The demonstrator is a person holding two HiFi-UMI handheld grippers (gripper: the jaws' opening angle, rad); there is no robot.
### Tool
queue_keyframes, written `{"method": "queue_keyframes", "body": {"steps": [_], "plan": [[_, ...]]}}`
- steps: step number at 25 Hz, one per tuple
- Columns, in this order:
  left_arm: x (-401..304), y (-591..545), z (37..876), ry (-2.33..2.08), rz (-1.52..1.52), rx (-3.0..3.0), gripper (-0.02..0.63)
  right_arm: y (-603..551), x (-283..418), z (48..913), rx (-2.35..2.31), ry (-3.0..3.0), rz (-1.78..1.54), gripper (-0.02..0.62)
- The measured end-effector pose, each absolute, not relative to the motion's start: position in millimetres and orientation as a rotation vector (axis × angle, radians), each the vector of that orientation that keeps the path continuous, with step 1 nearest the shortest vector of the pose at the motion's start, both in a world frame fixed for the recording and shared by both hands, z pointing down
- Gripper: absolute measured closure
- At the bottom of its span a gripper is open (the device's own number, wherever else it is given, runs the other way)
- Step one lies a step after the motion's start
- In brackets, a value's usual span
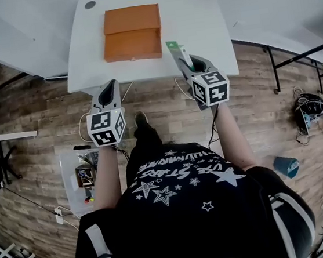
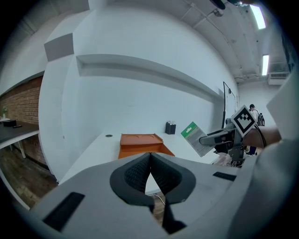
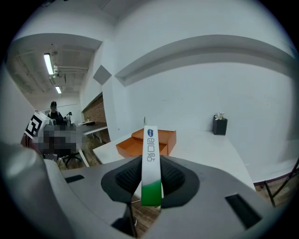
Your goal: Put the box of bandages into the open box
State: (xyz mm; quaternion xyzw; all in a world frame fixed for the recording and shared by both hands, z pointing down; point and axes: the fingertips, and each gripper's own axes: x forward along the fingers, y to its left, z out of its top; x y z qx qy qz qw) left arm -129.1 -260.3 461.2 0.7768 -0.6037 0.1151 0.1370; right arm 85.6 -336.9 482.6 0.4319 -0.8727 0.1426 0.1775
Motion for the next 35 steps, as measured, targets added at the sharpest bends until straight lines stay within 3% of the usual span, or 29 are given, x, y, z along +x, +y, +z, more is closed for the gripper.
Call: {"method": "queue_keyframes", "body": {"steps": [15, 35], "plan": [[-214.2, -400.9, 461.0, -1.666, 0.32, 2.288, 0.586, -467.4, -29.8, 478.5, 1.158, -2.446, 0.355, 0.485], [-254.3, -484.7, 487.4, -1.541, 0.33, 2.311, 0.586, -501.5, -116.0, 538.8, 0.761, -2.308, 0.276, 0.485]]}}
